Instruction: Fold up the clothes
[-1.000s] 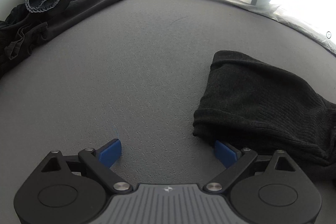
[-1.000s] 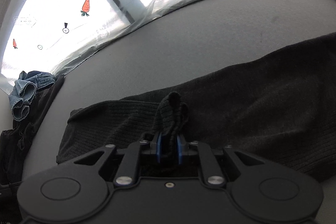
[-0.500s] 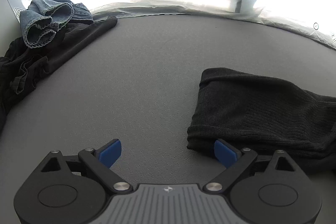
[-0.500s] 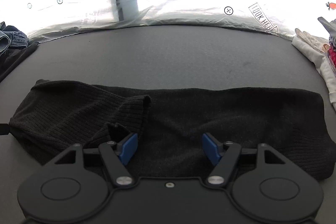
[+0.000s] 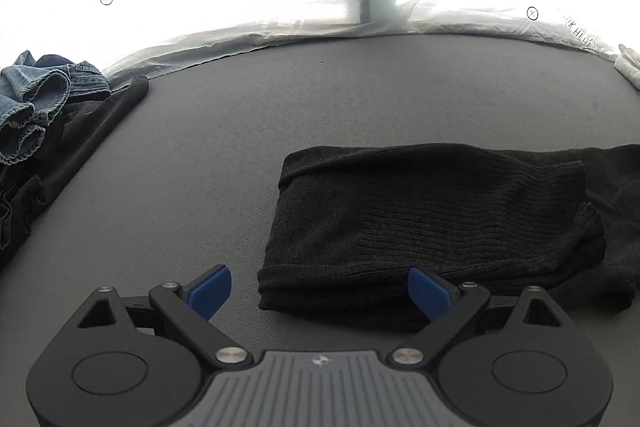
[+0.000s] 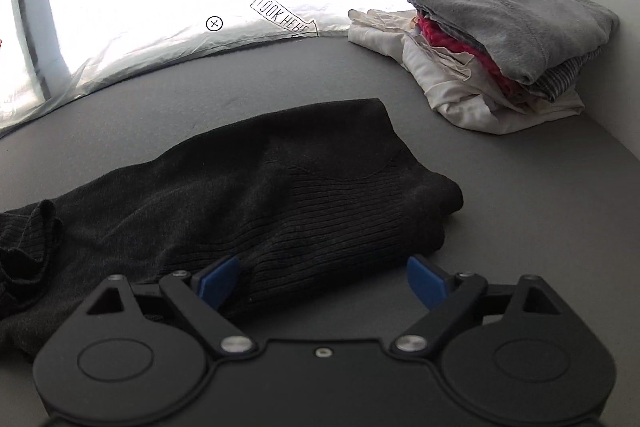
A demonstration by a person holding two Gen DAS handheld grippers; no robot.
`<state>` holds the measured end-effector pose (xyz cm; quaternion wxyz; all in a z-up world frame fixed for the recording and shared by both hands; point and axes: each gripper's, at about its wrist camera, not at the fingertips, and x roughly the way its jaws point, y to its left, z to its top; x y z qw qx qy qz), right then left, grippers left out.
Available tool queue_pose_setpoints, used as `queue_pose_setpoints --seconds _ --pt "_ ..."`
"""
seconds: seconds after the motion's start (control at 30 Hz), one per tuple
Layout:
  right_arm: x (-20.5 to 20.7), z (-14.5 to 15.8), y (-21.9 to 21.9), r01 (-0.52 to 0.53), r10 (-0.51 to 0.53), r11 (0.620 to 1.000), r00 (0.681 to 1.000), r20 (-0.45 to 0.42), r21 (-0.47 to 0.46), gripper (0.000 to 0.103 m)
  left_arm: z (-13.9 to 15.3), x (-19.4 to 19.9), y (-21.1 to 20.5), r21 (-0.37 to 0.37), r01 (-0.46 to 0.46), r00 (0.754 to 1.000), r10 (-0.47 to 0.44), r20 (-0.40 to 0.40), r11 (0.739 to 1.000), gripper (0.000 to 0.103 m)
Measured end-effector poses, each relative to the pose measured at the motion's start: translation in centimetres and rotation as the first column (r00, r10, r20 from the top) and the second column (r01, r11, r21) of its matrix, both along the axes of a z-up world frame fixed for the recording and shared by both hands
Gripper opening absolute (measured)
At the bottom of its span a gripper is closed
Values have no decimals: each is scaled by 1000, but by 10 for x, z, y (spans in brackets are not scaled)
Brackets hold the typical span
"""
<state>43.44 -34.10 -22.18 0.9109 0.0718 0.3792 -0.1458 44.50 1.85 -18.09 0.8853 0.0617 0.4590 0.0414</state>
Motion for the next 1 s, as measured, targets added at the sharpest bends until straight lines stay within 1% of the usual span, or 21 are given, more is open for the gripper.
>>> queue_pose_setpoints --seconds 0.07,0.2,0.3,0.43,0.47,0.5,0.53,0.57,0.6,0.63,0.67,0.7,0.73,0.8,0.83,0.87,0.9,0.97,1.0 --pt "-1 -5 -14 56 -56 996 998 1 63 92 -1 7 -11 13 33 999 -33 -2 999 95" --pt "-3 -8 -29 98 -103 987 994 36 128 93 -2 24 -35 37 100 995 -100 -9 994 95" --pt "-2 -10 -39 109 -122 980 990 71 164 93 -5 39 -57 52 156 988 -155 -19 986 95" --pt "6 -13 -51 103 -126 975 986 109 197 94 -17 53 -88 89 246 969 -242 -52 965 95" --pt "8 -13 -54 102 -129 972 984 118 213 94 -21 55 -95 94 267 963 -261 -63 959 95" --pt "8 -13 -60 104 -142 961 981 135 256 94 -24 56 -100 93 275 961 -270 -64 957 95" --pt "9 -13 -65 104 -155 948 976 151 302 94 -24 57 -102 92 272 962 -266 -66 958 96" --pt "8 -14 -72 106 -177 926 970 168 363 93 -25 58 -103 90 266 963 -261 -69 960 97" --pt "7 -15 -79 112 -209 894 961 182 434 91 -25 58 -105 89 261 964 -255 -72 961 98" --pt "6 -16 -87 116 -241 857 951 193 502 86 -26 59 -106 88 256 965 -250 -75 963 100" --pt "5 -20 -94 117 -269 817 944 194 565 80 -27 60 -104 71 247 967 -241 -82 966 103" --pt "4 -23 -100 118 -298 772 935 192 624 69 -27 62 -100 52 238 969 -232 -89 970 103" --pt "2 -27 -106 130 -340 723 922 186 679 65 -28 65 -95 15 221 971 -218 -99 975 103" --pt "0 -33 -112 129 -386 650 905 179 749 64 -30 68 -84 -60 184 975 -190 -117 981 103" --pt "1 -35 -113 126 -388 636 905 174 761 62 -31 69 -79 -95 166 977 -177 -123 982 103" --pt "2 -35 -113 121 -382 635 908 174 763 61 -32 69 -76 -111 161 977 -174 -121 981 103" --pt "4 -35 -112 117 -376 634 910 173 765 60 -33 67 -76 -108 170 977 -182 -112 980 103" --pt "9 -33 -111 125 -360 651 919 160 749 58 -33 65 -79 -94 172 978 -181 -101 981 103" --pt "12 -32 -111 134 -354 663 923 150 737 51 -33 64 -80 -89 164 980 -173 -101 982 103"
